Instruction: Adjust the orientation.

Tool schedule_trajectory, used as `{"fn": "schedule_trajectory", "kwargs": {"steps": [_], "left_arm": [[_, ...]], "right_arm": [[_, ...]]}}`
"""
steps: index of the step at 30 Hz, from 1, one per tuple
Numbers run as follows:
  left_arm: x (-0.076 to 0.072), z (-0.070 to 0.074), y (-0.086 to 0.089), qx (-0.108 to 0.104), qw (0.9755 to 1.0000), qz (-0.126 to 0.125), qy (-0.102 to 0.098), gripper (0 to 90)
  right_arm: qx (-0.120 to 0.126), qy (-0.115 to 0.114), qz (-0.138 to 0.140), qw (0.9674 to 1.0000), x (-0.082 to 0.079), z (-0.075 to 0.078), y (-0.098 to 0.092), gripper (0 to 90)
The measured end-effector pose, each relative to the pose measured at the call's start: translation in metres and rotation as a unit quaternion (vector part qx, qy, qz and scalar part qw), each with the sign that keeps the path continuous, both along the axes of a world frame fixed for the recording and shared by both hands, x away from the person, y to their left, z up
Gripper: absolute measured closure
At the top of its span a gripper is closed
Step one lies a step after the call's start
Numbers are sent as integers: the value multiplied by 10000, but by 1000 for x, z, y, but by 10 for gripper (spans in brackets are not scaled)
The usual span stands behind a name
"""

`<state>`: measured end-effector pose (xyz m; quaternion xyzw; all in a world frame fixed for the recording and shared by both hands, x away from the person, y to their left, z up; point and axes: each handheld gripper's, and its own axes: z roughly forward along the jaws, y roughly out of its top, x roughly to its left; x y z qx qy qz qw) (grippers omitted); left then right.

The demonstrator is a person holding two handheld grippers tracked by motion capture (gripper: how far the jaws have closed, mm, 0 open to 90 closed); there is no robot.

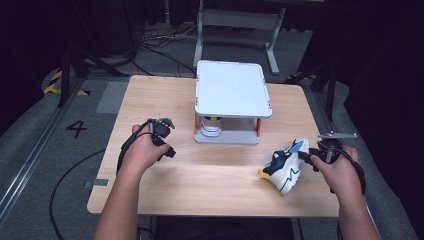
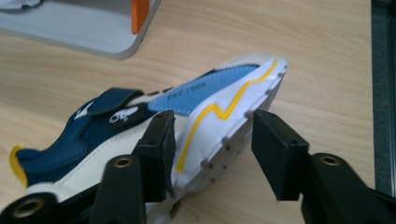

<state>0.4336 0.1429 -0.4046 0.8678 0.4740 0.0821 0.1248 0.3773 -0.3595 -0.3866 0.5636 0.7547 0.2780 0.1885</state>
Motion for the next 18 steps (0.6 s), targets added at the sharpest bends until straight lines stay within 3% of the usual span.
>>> {"fn": "schedule_trajectory", "kwargs": {"steps": [7,11,13,15,18], "left_arm": [[1,2,-2,-31,10000,-79,-1,233],[3,2,-5,-27,9999,-103,-8,233],[4,3,-6,-14,9999,-146,-6,233],[5,3,-8,-29,9999,-160,0,233],[6,3,-11,-37,9998,-188,-16,233]], "right_arm": [[-108,250,-127,9995,-9,7,-12,550],[-196,474,-353,9981,-16,8,-20,600],[-513,798,-433,9945,-20,8,-25,698],[-940,1104,-503,9882,-21,3,-30,774],[-922,1249,-495,9866,-20,-1,-33,809]]}}
